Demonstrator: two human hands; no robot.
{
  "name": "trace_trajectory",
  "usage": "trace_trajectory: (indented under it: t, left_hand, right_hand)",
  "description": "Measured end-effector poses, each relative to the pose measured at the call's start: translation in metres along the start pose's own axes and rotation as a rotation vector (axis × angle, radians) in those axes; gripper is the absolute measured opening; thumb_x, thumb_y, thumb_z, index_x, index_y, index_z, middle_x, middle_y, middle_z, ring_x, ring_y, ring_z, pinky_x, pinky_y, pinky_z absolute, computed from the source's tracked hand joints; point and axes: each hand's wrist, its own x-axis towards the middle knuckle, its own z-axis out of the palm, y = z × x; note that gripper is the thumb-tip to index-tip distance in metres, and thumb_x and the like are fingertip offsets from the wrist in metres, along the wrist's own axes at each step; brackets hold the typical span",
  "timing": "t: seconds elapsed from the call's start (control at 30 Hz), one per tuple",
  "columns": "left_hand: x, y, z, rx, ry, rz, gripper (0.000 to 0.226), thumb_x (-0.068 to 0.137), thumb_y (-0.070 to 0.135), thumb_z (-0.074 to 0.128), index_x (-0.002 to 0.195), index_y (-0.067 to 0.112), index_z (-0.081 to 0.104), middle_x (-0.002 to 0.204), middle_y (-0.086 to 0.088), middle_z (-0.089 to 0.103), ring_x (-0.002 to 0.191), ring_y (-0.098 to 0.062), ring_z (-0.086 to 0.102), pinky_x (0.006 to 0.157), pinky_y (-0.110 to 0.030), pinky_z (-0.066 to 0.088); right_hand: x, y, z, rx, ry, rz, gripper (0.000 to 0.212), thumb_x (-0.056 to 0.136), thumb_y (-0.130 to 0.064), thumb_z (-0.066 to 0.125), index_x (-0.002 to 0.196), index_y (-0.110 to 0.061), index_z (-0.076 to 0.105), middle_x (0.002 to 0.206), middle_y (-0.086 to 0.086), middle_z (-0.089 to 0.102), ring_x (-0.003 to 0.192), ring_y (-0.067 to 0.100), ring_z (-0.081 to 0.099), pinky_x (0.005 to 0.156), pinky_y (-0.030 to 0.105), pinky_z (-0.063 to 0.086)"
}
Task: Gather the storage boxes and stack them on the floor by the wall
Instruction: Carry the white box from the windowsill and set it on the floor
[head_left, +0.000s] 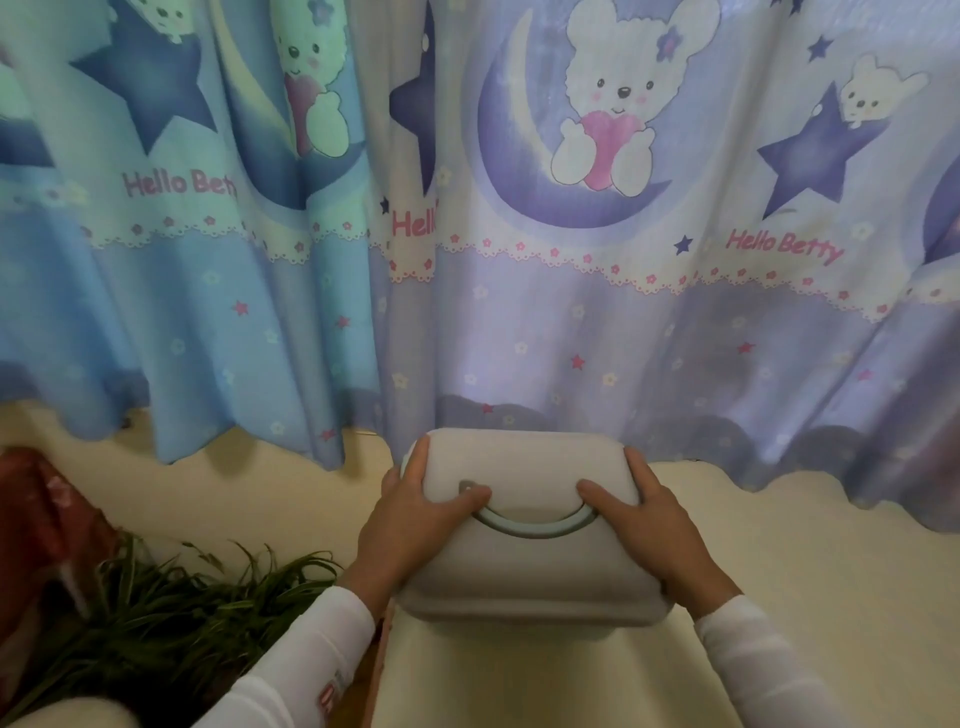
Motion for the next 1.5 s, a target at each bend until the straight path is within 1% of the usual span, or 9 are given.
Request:
trace_trajectory:
  t: [0.13, 0.3, 0.6, 0.73, 0.87, 1.0, 1.17, 1.3, 1.5]
  left_hand:
    - [-0.016, -0.009, -0.024, -0.090, 0.079, -0.023, 0.102, 0.059, 0.078, 0.064, 0.147, 0.046, 0.024, 0.141, -0.004, 0.045, 0.117, -0.027, 0.054, 0.097, -0.048, 0.049]
    - [-0.042, -0.017, -0.050, -0.106, 0.211, -0.086, 0.108, 0.055, 0.077, 0.066, 0.149, 0.045, 0.025, 0.144, -0.007, 0.048, 0.123, -0.028, 0.054, 0.104, -0.047, 0.045]
    - [-0.109, -0.030, -0.073, -0.072, 0.449, -0.284, 0.120, 0.049, 0.081, 0.064, 0.152, 0.044, 0.016, 0.158, 0.000, 0.029, 0.138, -0.024, 0.041, 0.111, -0.045, 0.037]
    - [-0.149, -0.046, -0.087, -0.112, 0.522, -0.298, 0.108, 0.055, 0.076, 0.070, 0.149, 0.043, 0.029, 0.151, -0.001, 0.042, 0.128, -0.024, 0.052, 0.105, -0.047, 0.044]
    - [-0.191, -0.061, -0.101, -0.071, 0.623, -0.386, 0.113, 0.056, 0.079, 0.065, 0.152, 0.045, 0.017, 0.154, 0.002, 0.037, 0.131, -0.022, 0.048, 0.105, -0.046, 0.043]
    - [-0.242, -0.082, -0.120, -0.059, 0.717, -0.472, 0.114, 0.057, 0.084, 0.059, 0.153, 0.043, 0.012, 0.155, 0.002, 0.034, 0.133, -0.023, 0.045, 0.106, -0.047, 0.042]
    - [-0.311, -0.109, -0.149, -0.055, 0.845, -0.545, 0.103, 0.065, 0.081, 0.054, 0.153, 0.041, 0.017, 0.156, 0.000, 0.035, 0.136, -0.024, 0.042, 0.108, -0.049, 0.039]
    - [-0.380, -0.134, -0.183, -0.108, 0.914, -0.628, 0.106, 0.062, 0.080, 0.053, 0.153, 0.042, 0.013, 0.157, -0.001, 0.030, 0.137, -0.027, 0.038, 0.109, -0.050, 0.037]
    - [-0.497, -0.175, -0.239, -0.183, 1.069, -0.679, 0.100, 0.065, 0.074, 0.059, 0.151, 0.046, 0.017, 0.153, 0.001, 0.037, 0.131, -0.028, 0.047, 0.105, -0.051, 0.042]
  right_hand:
    - [0.008, -0.018, 0.020, -0.017, -0.089, -0.062, 0.097, 0.068, -0.080, 0.050, 0.150, -0.041, 0.015, 0.151, 0.005, 0.037, 0.128, 0.031, 0.044, 0.101, 0.048, 0.042]
    - [0.011, -0.037, 0.039, 0.036, -0.210, -0.164, 0.092, 0.070, -0.075, 0.057, 0.148, -0.042, 0.021, 0.148, 0.005, 0.041, 0.128, 0.030, 0.044, 0.104, 0.052, 0.039]
    - [0.000, -0.064, 0.072, 0.036, -0.421, -0.321, 0.097, 0.069, -0.078, 0.057, 0.150, -0.041, 0.018, 0.152, 0.004, 0.037, 0.132, 0.032, 0.041, 0.107, 0.047, 0.034]
    - [-0.017, -0.079, 0.100, 0.007, -0.538, -0.374, 0.103, 0.064, -0.083, 0.053, 0.150, -0.040, 0.019, 0.152, 0.003, 0.038, 0.132, 0.030, 0.043, 0.105, 0.044, 0.034]
    - [-0.045, -0.092, 0.128, 0.002, -0.611, -0.444, 0.095, 0.066, -0.079, 0.058, 0.147, -0.045, 0.022, 0.150, 0.000, 0.041, 0.133, 0.027, 0.042, 0.102, 0.040, 0.033]
    - [-0.084, -0.114, 0.158, -0.043, -0.717, -0.516, 0.099, 0.067, -0.080, 0.055, 0.150, -0.043, 0.017, 0.153, 0.001, 0.036, 0.134, 0.027, 0.040, 0.107, 0.043, 0.034]
    - [-0.145, -0.145, 0.199, -0.093, -0.793, -0.610, 0.092, 0.074, -0.076, 0.053, 0.150, -0.043, 0.015, 0.151, 0.004, 0.038, 0.131, 0.029, 0.043, 0.101, 0.042, 0.035]
    - [-0.215, -0.173, 0.237, -0.074, -0.869, -0.691, 0.088, 0.076, -0.073, 0.054, 0.150, -0.042, 0.019, 0.151, 0.003, 0.038, 0.132, 0.028, 0.041, 0.102, 0.043, 0.036]
    - [-0.339, -0.214, 0.297, -0.054, -1.012, -0.789, 0.079, 0.080, -0.071, 0.052, 0.148, -0.048, 0.018, 0.152, -0.001, 0.037, 0.131, 0.026, 0.043, 0.091, 0.038, 0.037]
